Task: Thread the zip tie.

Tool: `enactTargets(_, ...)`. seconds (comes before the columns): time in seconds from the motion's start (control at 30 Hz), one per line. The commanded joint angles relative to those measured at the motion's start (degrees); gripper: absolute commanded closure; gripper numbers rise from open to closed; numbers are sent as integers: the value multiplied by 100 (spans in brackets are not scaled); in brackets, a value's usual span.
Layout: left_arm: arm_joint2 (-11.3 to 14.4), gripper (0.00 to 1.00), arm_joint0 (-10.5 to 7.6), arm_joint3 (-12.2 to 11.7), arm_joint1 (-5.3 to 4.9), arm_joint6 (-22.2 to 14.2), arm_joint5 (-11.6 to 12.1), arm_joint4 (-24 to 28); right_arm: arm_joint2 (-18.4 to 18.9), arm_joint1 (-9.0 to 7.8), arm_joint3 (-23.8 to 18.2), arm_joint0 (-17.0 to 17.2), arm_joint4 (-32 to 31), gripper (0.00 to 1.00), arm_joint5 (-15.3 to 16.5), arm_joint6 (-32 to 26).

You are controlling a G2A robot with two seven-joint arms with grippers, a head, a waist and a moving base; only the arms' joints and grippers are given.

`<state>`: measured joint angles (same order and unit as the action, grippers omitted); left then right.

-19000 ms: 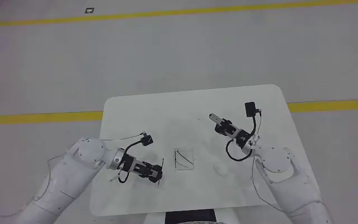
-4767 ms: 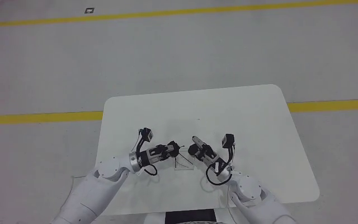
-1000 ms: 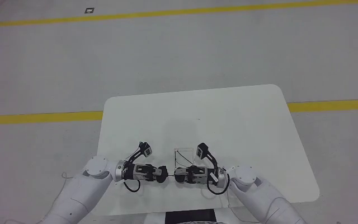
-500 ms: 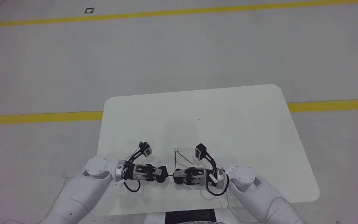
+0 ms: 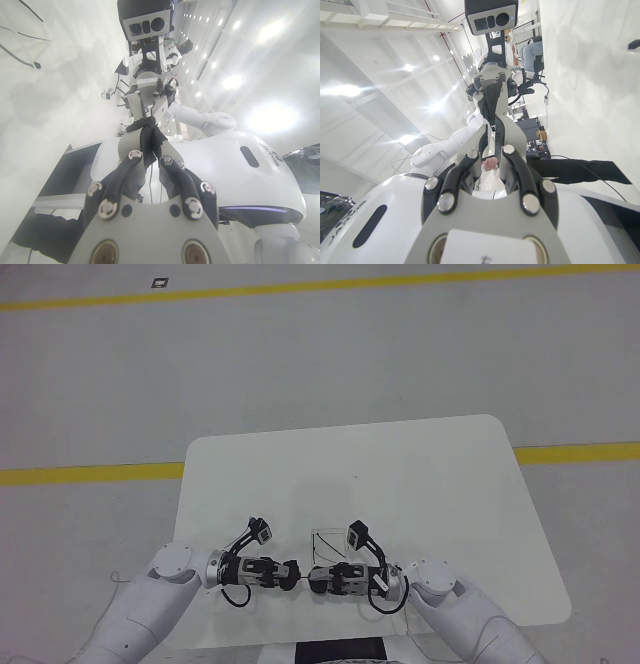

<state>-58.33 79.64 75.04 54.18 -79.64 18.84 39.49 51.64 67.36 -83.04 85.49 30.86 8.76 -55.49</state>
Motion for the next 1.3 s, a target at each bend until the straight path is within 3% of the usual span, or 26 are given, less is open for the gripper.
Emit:
enactTargets(0.0,0,100,0,0,0,0,0,0,-7,-1,-4,-4,1,87,-1,4)
enactTargets(0.23,0,100,0,0,0,0,0,0,-30,-7,-10,-18,7,89,-12,18)
enactTargets(0.4,0,100,0,0,0,0,0,0,-41,-13,-23,-30,5,100,-26,37)
enactTargets(0.67,0,100,0,0,0,0,0,0,-37,-23,-30,-45,-16,100,-28,103)
enactTargets(0.7,0,79,0,0,0,0,0,0,-35,-25,-32,-46,-21,100,-29,112)
enactTargets(0.8,0,71,0,0,0,0,0,0,-32,-30,-43,-48,-32,100,-27,135)
enactTargets(1.07,0,69,0,0,0,0,0,0,-25,-36,-68,-36,-19,100,9,230)
enactTargets(1.27,0,74,0,0,0,0,0,0,-3,-25,-46,-1,203,100,165,282)
